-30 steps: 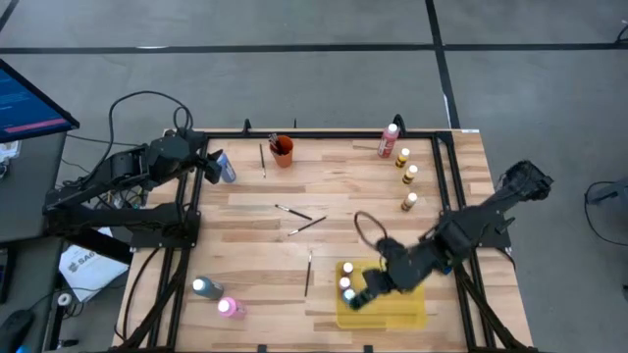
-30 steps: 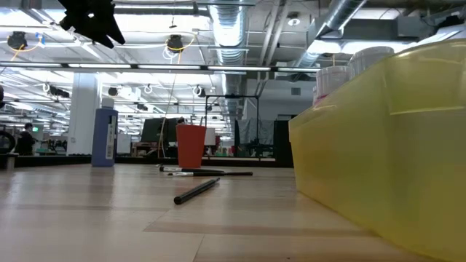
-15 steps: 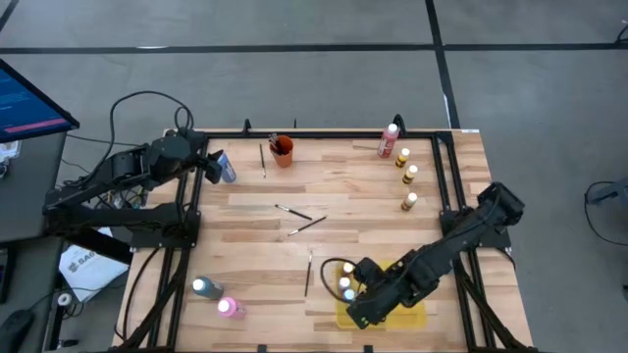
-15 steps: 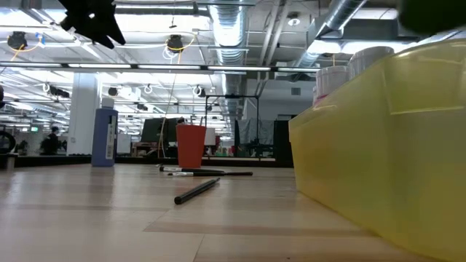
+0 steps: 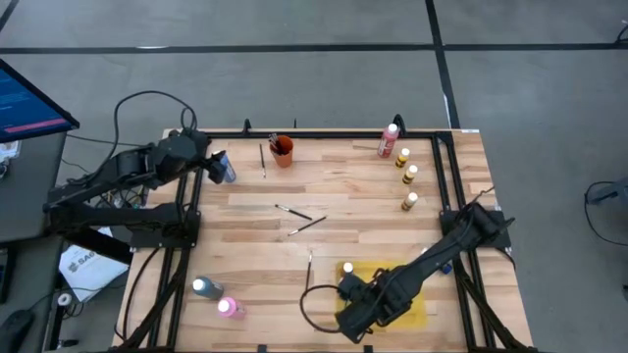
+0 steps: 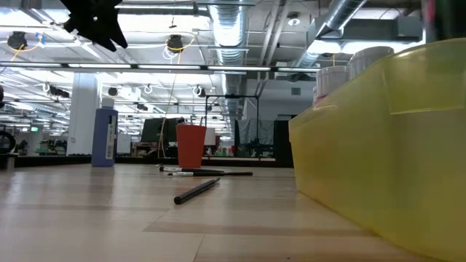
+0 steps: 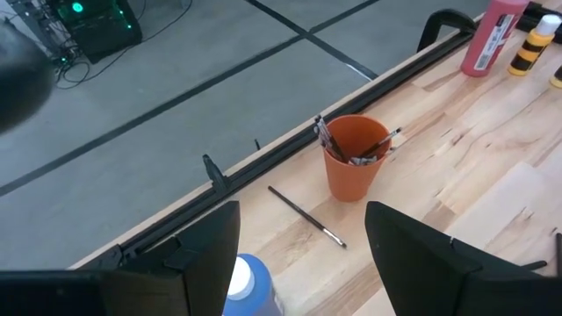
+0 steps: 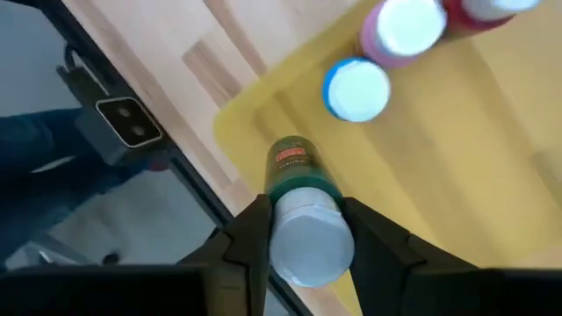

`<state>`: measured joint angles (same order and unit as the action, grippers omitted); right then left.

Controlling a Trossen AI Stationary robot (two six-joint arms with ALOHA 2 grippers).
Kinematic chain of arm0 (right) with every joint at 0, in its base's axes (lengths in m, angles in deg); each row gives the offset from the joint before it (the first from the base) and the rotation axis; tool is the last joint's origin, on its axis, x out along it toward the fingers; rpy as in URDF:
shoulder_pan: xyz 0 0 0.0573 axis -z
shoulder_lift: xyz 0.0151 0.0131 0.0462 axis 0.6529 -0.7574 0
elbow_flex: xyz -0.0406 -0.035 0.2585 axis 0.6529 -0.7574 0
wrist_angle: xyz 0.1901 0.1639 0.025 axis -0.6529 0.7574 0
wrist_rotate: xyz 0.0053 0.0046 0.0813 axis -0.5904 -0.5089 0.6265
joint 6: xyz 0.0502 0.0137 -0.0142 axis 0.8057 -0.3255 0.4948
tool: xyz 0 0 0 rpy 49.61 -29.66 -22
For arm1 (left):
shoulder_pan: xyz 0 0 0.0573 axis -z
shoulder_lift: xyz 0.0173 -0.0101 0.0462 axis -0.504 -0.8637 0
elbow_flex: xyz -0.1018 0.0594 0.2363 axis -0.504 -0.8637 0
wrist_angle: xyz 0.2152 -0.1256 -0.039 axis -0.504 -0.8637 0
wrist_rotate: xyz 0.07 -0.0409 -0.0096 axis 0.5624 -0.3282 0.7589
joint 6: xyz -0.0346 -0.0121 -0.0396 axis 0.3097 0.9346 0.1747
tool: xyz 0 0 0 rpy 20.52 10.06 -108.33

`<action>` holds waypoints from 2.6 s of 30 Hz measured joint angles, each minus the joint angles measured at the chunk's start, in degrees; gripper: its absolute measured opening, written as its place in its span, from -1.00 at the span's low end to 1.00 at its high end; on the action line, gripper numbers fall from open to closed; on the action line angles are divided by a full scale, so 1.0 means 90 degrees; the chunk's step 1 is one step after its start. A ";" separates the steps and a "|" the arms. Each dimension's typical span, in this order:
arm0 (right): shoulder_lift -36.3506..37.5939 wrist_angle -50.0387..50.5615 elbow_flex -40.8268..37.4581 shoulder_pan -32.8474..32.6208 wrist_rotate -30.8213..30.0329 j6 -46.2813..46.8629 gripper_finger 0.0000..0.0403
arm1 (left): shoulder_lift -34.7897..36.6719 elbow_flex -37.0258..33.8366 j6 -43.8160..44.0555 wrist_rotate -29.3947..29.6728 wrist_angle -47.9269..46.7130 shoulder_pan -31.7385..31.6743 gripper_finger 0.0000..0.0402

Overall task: Pick & Place Paint Supplies
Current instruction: Put the green paint bottle into the yellow bin, then put the blue paint bottle into the yellow bin

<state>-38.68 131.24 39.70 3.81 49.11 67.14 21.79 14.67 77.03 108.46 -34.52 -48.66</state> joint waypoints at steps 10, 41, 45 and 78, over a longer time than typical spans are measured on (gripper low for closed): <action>-0.0057 -0.0042 0.0008 0.0030 -0.0366 -0.0057 -0.43 | -0.0089 -0.0002 0.0000 -0.0002 0.0002 0.0000 0.18; -0.0788 -0.0700 0.0001 0.0130 -0.0340 -0.0165 -0.34 | -0.0152 0.0000 -0.0040 -0.0002 -0.0013 -0.0002 0.18; -0.0788 -0.0718 0.0001 0.0168 -0.0318 -0.0165 -0.36 | -0.0159 0.0000 -0.0200 -0.0002 -0.0015 0.0000 0.18; 0.0659 0.1967 -0.0128 0.1123 -0.1043 0.0839 -0.21 | -0.0159 0.0000 -0.0359 0.0015 -0.0008 0.0000 0.18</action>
<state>-32.75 148.94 38.55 13.92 39.73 74.69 20.36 14.67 73.80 108.59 -34.59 -48.66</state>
